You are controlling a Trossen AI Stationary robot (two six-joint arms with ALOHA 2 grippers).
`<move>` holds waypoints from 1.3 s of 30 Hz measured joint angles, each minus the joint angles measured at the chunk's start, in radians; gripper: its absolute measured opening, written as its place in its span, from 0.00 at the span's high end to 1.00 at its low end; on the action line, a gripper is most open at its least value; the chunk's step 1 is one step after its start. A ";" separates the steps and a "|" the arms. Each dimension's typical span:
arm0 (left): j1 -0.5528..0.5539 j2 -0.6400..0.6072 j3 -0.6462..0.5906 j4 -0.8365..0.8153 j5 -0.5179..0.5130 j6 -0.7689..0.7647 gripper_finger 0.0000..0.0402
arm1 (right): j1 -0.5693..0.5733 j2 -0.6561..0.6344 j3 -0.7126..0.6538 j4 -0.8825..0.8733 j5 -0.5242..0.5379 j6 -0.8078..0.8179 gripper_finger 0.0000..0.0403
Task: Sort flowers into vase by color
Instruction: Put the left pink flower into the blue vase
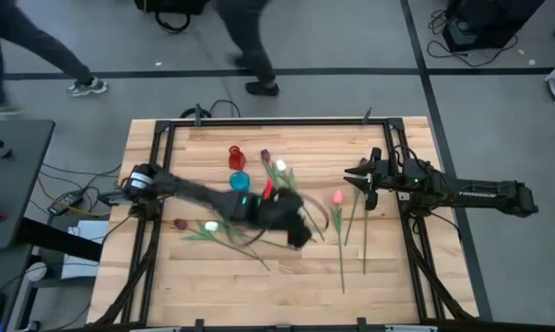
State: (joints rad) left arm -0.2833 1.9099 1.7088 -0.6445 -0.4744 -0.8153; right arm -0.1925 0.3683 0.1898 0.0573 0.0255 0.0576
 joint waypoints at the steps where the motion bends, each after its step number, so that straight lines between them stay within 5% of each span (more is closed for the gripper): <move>1: -0.022 -0.006 0.000 -0.014 0.001 -0.041 0.56 | 0.000 0.000 0.000 0.000 -0.006 0.002 0.71; 8: -0.151 -0.007 -0.001 -0.138 0.128 -0.367 0.56 | 0.000 0.000 0.000 0.000 -0.030 0.003 0.71; 21: -0.332 -0.006 -0.079 -0.481 0.104 -1.004 0.56 | 0.001 0.000 0.000 0.009 -0.018 0.016 0.71; 33: -0.360 -0.127 -0.389 -0.408 0.102 -1.073 0.56 | 0.001 0.033 0.000 0.084 0.032 0.019 0.71; 39: -0.358 -0.294 -0.682 -0.133 0.087 -1.079 0.58 | 0.000 0.095 0.000 0.116 0.049 0.021 0.71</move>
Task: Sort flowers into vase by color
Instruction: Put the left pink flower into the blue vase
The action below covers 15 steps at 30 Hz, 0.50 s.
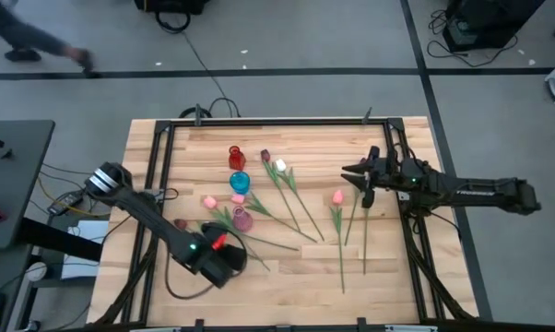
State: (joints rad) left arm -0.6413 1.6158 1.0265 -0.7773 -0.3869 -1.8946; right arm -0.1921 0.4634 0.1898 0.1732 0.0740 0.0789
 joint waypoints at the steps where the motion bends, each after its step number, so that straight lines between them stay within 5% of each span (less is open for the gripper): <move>1: 0.004 -0.020 -0.041 0.049 -0.001 -0.005 0.59 | 0.000 0.013 0.000 0.013 0.012 0.000 0.71; 6: 0.057 -0.052 -0.147 0.271 0.001 0.069 0.60 | 0.000 0.083 0.000 0.067 0.038 -0.009 0.71; 10: 0.120 0.010 -0.091 0.402 0.017 0.401 0.60 | 0.000 0.141 0.000 0.115 0.038 -0.029 0.71; 15: 0.177 0.098 0.041 0.344 0.074 0.838 0.60 | 0.000 0.208 0.000 0.208 0.037 -0.033 0.71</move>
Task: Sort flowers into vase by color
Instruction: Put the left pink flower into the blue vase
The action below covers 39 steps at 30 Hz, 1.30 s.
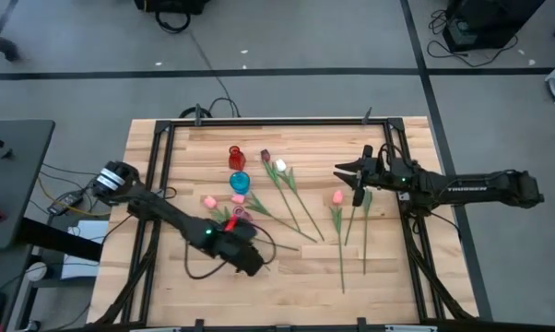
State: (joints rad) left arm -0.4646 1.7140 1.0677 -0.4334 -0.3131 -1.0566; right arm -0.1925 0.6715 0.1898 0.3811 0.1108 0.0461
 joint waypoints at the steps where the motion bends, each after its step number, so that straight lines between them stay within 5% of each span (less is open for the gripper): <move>1: 0.009 0.018 0.022 -0.025 0.030 0.078 0.60 | 0.000 0.010 0.000 0.006 -0.004 0.005 0.71; 5: 0.022 0.078 0.094 -0.135 0.128 0.398 0.60 | 0.000 0.039 0.000 0.010 -0.007 0.036 0.71; 10: 0.010 0.123 0.140 -0.238 0.120 0.663 0.60 | 0.000 0.070 0.000 0.019 -0.008 0.079 0.71; 25: -0.016 0.186 0.139 -0.244 0.094 0.954 0.62 | 0.003 0.143 -0.001 0.104 -0.057 0.215 0.71; 34: -0.059 0.202 0.142 -0.275 0.041 0.967 0.96 | 0.003 0.156 -0.001 0.135 -0.055 0.301 0.71; 39: -0.118 0.200 0.137 -0.410 -0.128 0.941 0.96 | 0.003 0.156 -0.001 0.149 -0.054 0.318 0.71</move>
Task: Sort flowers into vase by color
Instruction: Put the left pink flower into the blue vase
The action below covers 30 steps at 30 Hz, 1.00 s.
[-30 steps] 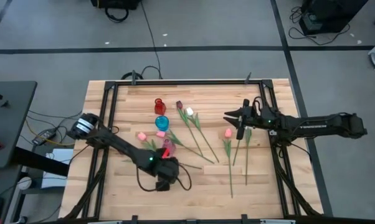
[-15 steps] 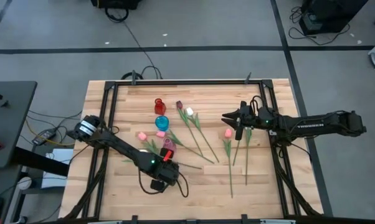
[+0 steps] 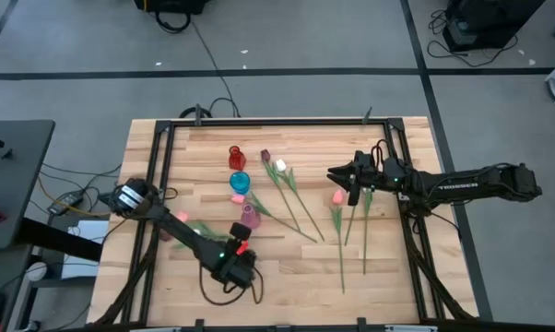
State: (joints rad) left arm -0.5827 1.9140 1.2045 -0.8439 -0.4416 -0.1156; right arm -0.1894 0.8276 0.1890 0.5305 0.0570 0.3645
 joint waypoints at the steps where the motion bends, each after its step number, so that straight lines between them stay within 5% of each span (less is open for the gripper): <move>1: -0.008 -0.001 0.002 -0.026 -0.019 -0.013 0.96 | 0.000 0.003 0.000 0.000 0.001 0.000 0.71; 18: -0.079 -0.016 -0.002 -0.368 -0.154 -0.147 0.98 | 0.018 0.005 0.000 0.040 -0.005 0.025 0.71; 30: -0.065 -0.364 -0.014 -0.432 -0.195 -0.271 0.98 | 0.085 0.005 0.000 0.088 0.003 0.050 0.71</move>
State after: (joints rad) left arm -0.6474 1.5504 1.1900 -1.2758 -0.6364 -0.3863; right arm -0.1041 0.8330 0.1890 0.6185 0.0601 0.4148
